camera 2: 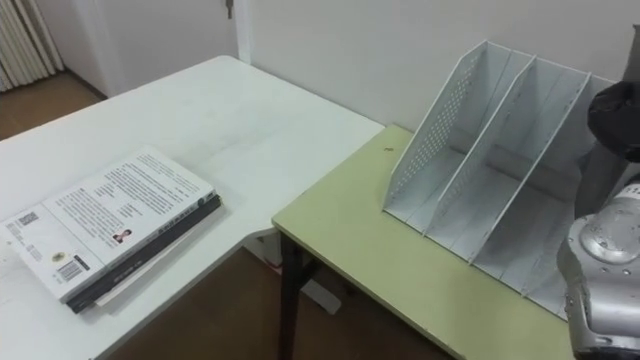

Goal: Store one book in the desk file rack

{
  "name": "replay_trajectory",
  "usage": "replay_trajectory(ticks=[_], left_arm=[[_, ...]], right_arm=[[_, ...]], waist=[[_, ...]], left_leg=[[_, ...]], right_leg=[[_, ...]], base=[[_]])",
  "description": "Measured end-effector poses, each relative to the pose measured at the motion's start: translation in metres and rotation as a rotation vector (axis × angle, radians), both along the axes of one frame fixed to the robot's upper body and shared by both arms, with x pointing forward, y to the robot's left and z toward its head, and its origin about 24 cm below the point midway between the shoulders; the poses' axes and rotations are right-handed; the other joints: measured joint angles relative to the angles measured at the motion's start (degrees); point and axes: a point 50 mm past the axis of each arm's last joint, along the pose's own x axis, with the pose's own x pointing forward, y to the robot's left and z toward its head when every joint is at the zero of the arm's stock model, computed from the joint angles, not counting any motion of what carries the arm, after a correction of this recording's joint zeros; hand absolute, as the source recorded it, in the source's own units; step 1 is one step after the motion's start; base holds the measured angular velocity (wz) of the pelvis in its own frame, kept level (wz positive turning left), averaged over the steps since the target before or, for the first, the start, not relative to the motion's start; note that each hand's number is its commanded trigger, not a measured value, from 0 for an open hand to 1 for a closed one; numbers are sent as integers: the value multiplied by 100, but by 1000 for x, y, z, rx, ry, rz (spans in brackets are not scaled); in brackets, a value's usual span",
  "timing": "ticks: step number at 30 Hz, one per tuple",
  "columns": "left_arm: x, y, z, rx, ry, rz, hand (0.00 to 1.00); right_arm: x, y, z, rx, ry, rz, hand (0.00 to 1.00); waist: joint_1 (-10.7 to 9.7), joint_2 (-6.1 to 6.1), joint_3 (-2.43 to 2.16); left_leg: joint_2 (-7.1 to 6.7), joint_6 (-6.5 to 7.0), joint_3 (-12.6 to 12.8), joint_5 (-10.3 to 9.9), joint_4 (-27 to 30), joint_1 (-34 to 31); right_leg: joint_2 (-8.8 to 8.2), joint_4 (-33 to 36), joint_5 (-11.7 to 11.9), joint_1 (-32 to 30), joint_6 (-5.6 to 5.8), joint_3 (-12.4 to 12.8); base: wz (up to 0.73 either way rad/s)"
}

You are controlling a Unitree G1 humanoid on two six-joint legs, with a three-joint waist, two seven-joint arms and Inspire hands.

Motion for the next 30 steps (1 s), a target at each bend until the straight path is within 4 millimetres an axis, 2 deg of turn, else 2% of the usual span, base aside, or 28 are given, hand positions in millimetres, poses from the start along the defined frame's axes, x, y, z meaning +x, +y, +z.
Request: replay_trajectory(ticks=[8, 13, 14, 15, 23, 30], left_arm=[[2, 1, 0, 5, 10, -22, 0], [2, 2, 0, 6, 14, -22, 0], [2, 2, 0, 6, 14, -21, 0], [2, 2, 0, 6, 14, -21, 0], [2, 5, 1, 13, 14, -20, 0], [2, 6, 1, 17, 15, -21, 0]], right_arm=[[10, -16, -7, 124, 58, 0, 100], [14, -18, -4, 150, 59, 4, 100], [14, -18, -4, 150, 58, 3, 55], [14, -19, -3, 151, 57, 3, 0], [12, -27, 2, 165, 50, -3, 0], [15, -38, 15, 213, 12, -11, 0]], waist=[[-37, 2, 7], [-58, 6, 8], [-58, 5, 8], [-58, 4, 8], [-69, -43, 30], [-72, -75, 15]], left_leg=[[-5, 0, -37, 1, 1, -32], [-7, -5, -94, 5, -1, -76], [-6, -8, -102, 8, -5, -76], [-6, -9, -103, 9, -6, -76], [-5, -21, -175, 16, -11, -71], [-9, -14, -197, 25, 10, -68]], right_leg=[[-9, -6, 0, 20, 1, -51], [-8, -12, 0, -6, 0, -81], [-8, -12, 0, -5, 0, -98], [-8, -13, 0, -5, 0, -101], [-18, -35, 0, 28, 0, -240], [-53, -38, 1, 50, 0, -370]], base=[[2], [2], [5], [3], [2], [1]])
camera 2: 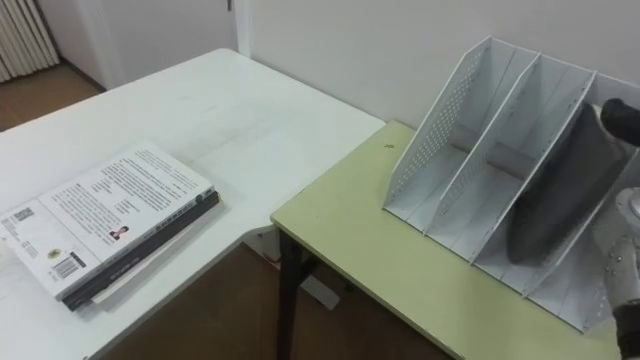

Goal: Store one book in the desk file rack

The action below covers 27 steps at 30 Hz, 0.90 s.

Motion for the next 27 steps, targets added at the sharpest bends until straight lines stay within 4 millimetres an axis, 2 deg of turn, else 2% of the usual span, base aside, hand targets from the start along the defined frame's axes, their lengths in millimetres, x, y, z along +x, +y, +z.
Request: replay_trajectory(ticks=[12, 19, 24, 27], left_arm=[[0, 1, 0, 1, 0, 0, 0], [1, 2, 1, 5, -4, 9, 0], [0, 5, 1, 20, -1, 15, 0], [0, 8, 1, 39, 4, 16, 0]], right_arm=[[0, -4, -5, 8, 30, -2, 0], [1, -3, -4, 2, 29, 2, 0], [3, 4, 15, -35, -46, 34, 0], [6, 17, 40, -99, -136, 100, 0]], waist=[[21, -26, -15], [107, -58, -22], [132, -61, -35], [121, -65, -34]], left_leg=[[-2, 1, 3, 13, 3, 9], [-2, 1, 73, 13, 1, 5], [2, 1, 69, 13, 0, 1], [6, -1, 77, 14, 0, 2]], right_leg=[[-3, 6, 4, 10, -6, -10], [6, 11, 6, -19, -10, 36], [13, 9, 11, -68, -17, 53], [17, 16, 12, -67, -19, 59]], base=[[0], [-3], [-3], [0]])
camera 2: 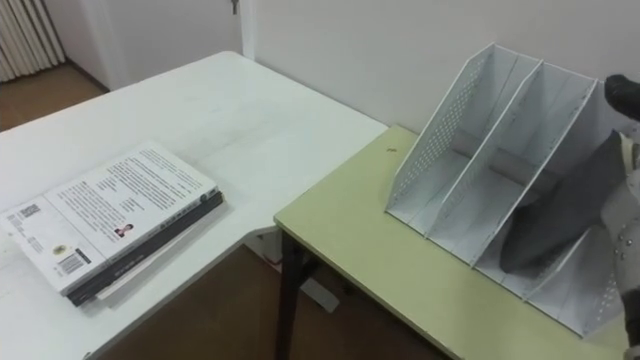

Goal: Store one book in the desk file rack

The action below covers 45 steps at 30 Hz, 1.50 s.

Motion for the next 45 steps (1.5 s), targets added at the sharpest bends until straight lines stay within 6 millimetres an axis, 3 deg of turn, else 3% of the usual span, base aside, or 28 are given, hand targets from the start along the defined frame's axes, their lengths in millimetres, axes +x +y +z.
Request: replay_trajectory(ticks=[4, 6, 8, 13, 19, 23, 26, 30, 34, 37, 43, 45], left_arm=[[0, 2, 0, 10, 1, 0, 0], [0, 2, 0, 17, 4, -3, 0], [1, 2, 0, 23, 2, -9, 0], [4, 1, 0, 29, -4, -24, 0], [0, 0, 0, 17, 2, -19, 0], [-1, 2, 0, 16, 4, -17, 0], [0, 6, 2, 16, 6, -24, 0], [4, 13, 4, 24, -4, -28, 0], [7, 18, 6, 15, -1, -37, 0], [12, 18, 7, 0, -8, -52, 0], [24, 13, 6, -6, -1, -96, 0], [26, 13, 6, -5, -5, -97, 0]], right_arm=[[4, 20, 18, -67, -61, 103, 0], [5, 30, 25, -98, -84, 157, 0], [4, 46, 37, -176, -124, 218, 0], [-9, 78, 49, -321, -184, 387, 0], [-17, 116, 53, -484, -174, 676, 0], [-22, 139, 55, -576, -143, 892, 0], [-26, 153, 35, -621, -36, 1079, 0], [-33, 170, 7, -662, 136, 1323, 0], [-39, 184, -9, -721, 259, 1514, 0], [-46, 188, -30, -764, 389, 1612, 0], [-59, 190, -89, -779, 755, 1786, 0], [-63, 189, -101, -798, 868, 1814, 0]], waist=[[13, -10, 8], [10, -26, 45], [8, -32, 54], [29, 56, 93], [6, 223, 29], [13, 162, 6], [27, 40, -37], [119, -89, 30], [217, -190, -2], [340, -193, 3], [532, -73, 140], [538, -53, 154]], left_leg=[[1, -1, -4, 0, -2, 25], [3, 0, -4, 0, -10, 98], [8, -1, -6, 0, -9, 96], [35, 0, 1, -2, -12, 91], [72, -2, 26, -3, -78, 71], [101, -32, 30, 15, -87, 88], [116, -40, 20, 20, -74, 81], [102, -39, 12, 19, -131, 53], [108, -36, 20, 17, -107, -4], [101, -35, 14, 18, -77, -2], [91, -33, -17, 19, -62, -6], [101, -35, -17, 19, -117, -15]], right_leg=[[3, 8, 4, 30, -6, 31], [1, -9, 4, 97, -6, 26], [2, -9, 5, 111, -5, 32], [19, -15, 32, 102, 8, 142], [69, -87, 107, 81, -15, 164], [58, -97, 117, 77, -32, 153], [59, -100, 118, 79, -34, 147], [64, -96, 120, 64, -36, 155], [61, -103, 143, 8, -47, 160], [52, -121, 154, 25, -39, 159], [50, -142, 155, 58, -36, 169], [53, -140, 156, 38, -38, 166]], base=[[-4], [0], [0], [-3], [-7], [-1], [3], [1], [-2], [0], [2], [0]])
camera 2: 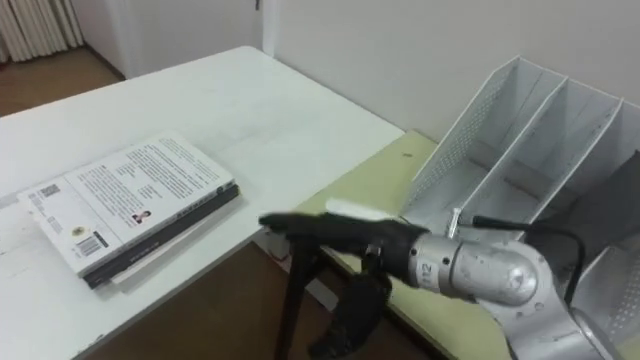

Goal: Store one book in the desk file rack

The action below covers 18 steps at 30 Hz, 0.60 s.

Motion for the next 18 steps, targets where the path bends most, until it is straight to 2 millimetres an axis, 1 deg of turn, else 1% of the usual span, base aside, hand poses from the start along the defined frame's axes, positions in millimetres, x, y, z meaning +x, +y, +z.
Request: replay_trajectory(ticks=[1, 2, 3, 4, 6, 7, 9, 10, 11, 12, 14, 15, 16, 17, 18], left_arm=[[0, 0, 0, 3, 5, 2, 0], [2, 0, 0, 4, 4, 1, 0], [5, -1, 0, 3, 0, -16, 0], [6, -2, 0, 3, -2, -19, 0], [9, -2, 0, 7, -6, -26, 0], [9, -2, 0, 8, -6, -27, 0], [9, -3, 0, 15, -4, -22, 0], [9, -3, 0, 20, -4, -18, 0], [9, -4, -1, 26, -3, -16, 0], [9, -5, -1, 29, -2, -16, 0], [9, -11, -3, 37, 2, -6, 0], [7, -12, -4, 36, 7, -2, 0], [5, -15, -5, 31, 11, 3, 0], [3, -17, -6, 24, 15, 10, 0], [-2, -19, -7, 19, 27, 22, 0]], right_arm=[[-2, -3, -8, -38, 35, 1, 0], [-5, -8, -22, -88, 78, -16, 0], [-9, -15, -40, -145, 135, -50, 0], [-12, -18, -49, -176, 164, -66, 0], [-29, -34, -90, -268, 310, -137, 0], [-34, -37, -99, -296, 341, -149, 0], [-55, -43, -128, -414, 428, -176, 0], [-60, -44, -134, -438, 439, -182, 0], [-68, -45, -145, -478, 467, -194, 0], [-71, -45, -151, -494, 478, -201, 0], [-83, -44, -168, -558, 487, -229, 0], [-86, -44, -173, -570, 491, -234, 0], [-93, -44, -182, -596, 503, -245, 0], [-98, -47, -188, -611, 513, -266, 0], [-99, -52, -191, -634, 496, -290, 0]], waist=[[19, 11, 5], [79, 4, 1], [133, -37, -26], [144, -39, -28], [289, -27, -27], [312, -30, -30], [377, -7, -24], [382, 1, -26], [377, 39, -30], [367, 59, -36], [342, 169, -52], [342, 198, -62], [333, 238, -89], [308, 292, -96], [293, 336, -86]], left_leg=[[7, -11, 2, 7, -12, -10], [14, -14, 8, 9, -12, -14], [17, -14, 9, 9, -10, -23], [16, -15, 7, 10, -7, -25], [4, -14, 10, 10, 9, -5], [0, -13, 10, 10, 10, -1], [-8, -7, 19, 7, 7, -6], [-10, -5, 19, 6, 5, -7], [-11, -1, 16, 4, 3, -5], [-12, 0, 15, 3, 4, -5], [-14, 1, 8, 3, 3, -1], [-13, 1, 8, 3, 3, 1], [-11, 0, 7, 3, -2, 15], [-11, 0, 8, 3, -7, 36], [-14, 0, -2, 3, -10, 64]], right_leg=[[6, 7, 3, -21, -5, 0], [13, 21, 4, -39, -7, 5], [14, 25, 4, -56, -7, 0], [14, 22, 4, -57, -7, -2], [5, 14, 4, -33, -7, -3], [2, 17, 4, -29, -7, -2], [-2, 23, 5, -53, -5, 1], [-2, 23, 5, -54, -5, -1], [1, 24, 5, -53, -4, -5], [-1, 24, 5, -52, -4, -11], [-2, 23, 6, -38, -3, -19], [-4, 24, 6, -38, -3, -15], [-1, 23, 6, -25, -3, -3], [0, 19, 5, -6, -3, 5], [-3, 2, 5, 44, -3, -18]], base=[[-4], [-5], [0], [0], [0], [0], [-5], [-7], [-4], [0], [0], [0], [0], [0], [7]])
